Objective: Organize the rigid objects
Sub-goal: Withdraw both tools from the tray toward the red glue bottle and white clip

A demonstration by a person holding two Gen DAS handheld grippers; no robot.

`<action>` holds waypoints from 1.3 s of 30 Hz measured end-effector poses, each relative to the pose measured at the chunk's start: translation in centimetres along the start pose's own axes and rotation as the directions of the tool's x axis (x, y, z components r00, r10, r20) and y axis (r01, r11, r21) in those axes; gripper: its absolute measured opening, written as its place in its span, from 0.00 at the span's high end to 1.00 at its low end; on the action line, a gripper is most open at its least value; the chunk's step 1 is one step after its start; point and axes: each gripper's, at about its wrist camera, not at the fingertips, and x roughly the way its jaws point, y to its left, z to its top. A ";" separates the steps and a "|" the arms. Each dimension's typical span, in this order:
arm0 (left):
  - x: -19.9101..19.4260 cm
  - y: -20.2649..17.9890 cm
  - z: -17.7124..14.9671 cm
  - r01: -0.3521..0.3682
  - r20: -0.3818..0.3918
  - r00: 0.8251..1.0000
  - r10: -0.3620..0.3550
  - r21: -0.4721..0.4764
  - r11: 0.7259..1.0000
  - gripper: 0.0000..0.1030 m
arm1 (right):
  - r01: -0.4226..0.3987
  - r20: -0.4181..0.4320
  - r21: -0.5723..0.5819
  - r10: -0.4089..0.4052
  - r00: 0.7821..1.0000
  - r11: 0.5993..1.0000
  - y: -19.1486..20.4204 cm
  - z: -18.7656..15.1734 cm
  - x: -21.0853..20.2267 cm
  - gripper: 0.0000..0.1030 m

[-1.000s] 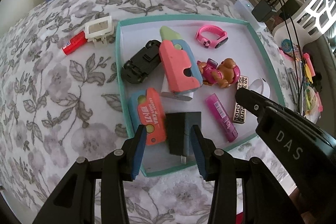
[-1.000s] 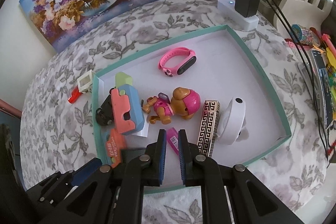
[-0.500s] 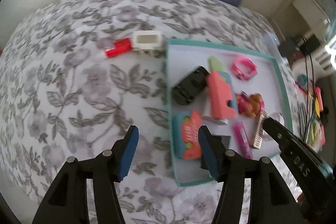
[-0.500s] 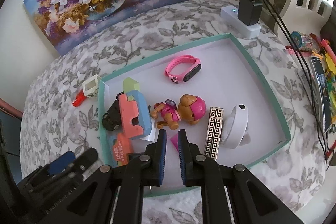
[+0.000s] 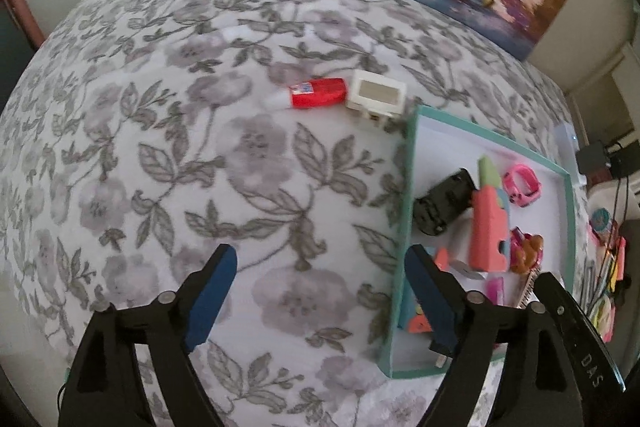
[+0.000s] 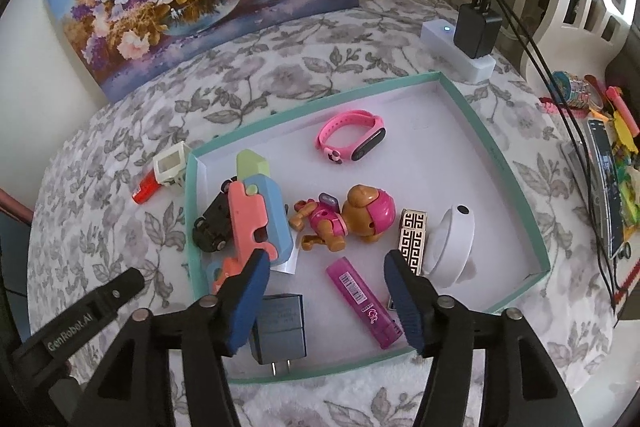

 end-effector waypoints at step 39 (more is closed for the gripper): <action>-0.4 4.1 2.1 -0.098 0.059 0.993 0.102 -0.072 0.993 0.06 | -0.017 0.068 -0.108 0.025 0.997 0.994 4.1 -0.2 -1.4 0.00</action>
